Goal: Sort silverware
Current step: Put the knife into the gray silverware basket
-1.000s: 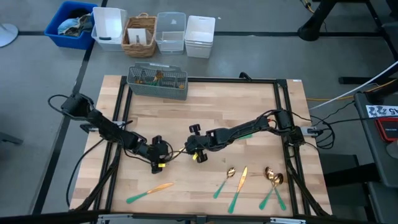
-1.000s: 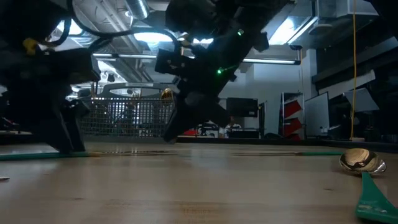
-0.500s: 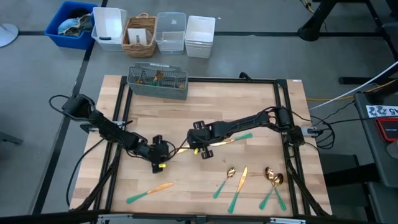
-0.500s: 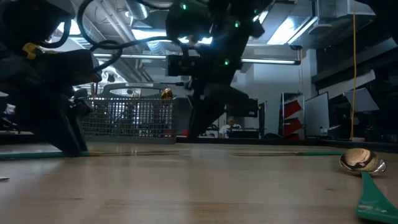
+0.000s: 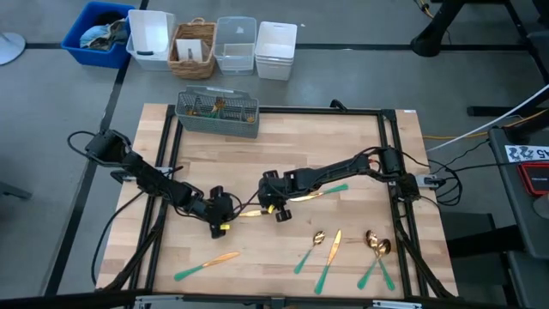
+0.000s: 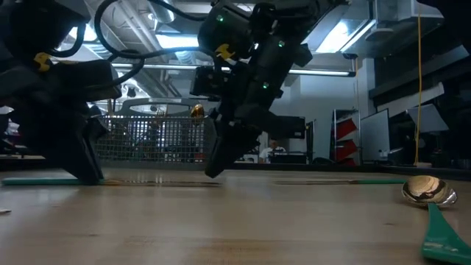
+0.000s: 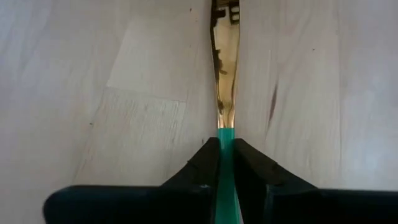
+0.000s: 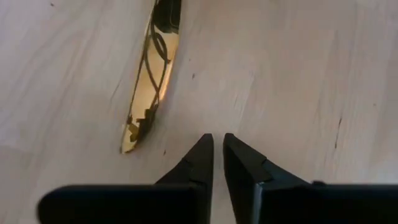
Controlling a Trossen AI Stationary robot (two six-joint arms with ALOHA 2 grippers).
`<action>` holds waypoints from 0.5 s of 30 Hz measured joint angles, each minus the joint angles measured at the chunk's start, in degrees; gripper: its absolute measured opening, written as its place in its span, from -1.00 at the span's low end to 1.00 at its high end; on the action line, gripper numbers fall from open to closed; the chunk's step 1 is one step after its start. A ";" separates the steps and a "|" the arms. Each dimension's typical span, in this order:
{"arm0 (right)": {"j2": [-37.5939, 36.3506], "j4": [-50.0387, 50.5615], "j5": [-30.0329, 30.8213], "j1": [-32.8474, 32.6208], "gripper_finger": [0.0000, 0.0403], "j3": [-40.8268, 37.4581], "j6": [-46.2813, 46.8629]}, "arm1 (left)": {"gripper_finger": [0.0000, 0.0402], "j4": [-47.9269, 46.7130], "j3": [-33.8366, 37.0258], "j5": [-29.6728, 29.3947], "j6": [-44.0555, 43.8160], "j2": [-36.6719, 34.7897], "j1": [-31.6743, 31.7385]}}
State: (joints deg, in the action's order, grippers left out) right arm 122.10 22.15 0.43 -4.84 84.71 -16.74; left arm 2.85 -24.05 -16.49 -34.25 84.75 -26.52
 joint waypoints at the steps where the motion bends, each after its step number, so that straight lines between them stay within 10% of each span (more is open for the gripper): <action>1: 0.00 -0.03 -0.02 0.00 -0.73 0.00 0.01 | -0.85 0.01 0.00 0.08 -1.10 0.00 0.00; 15: 0.00 -1.46 -1.37 -2.68 -0.10 0.00 -1.26 | -0.84 4.76 0.33 2.95 -15.76 0.27 0.13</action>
State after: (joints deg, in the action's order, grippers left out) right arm 122.10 20.68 -0.94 -7.52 84.71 -18.01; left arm 7.61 -23.73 -13.53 -50.01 85.02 -26.39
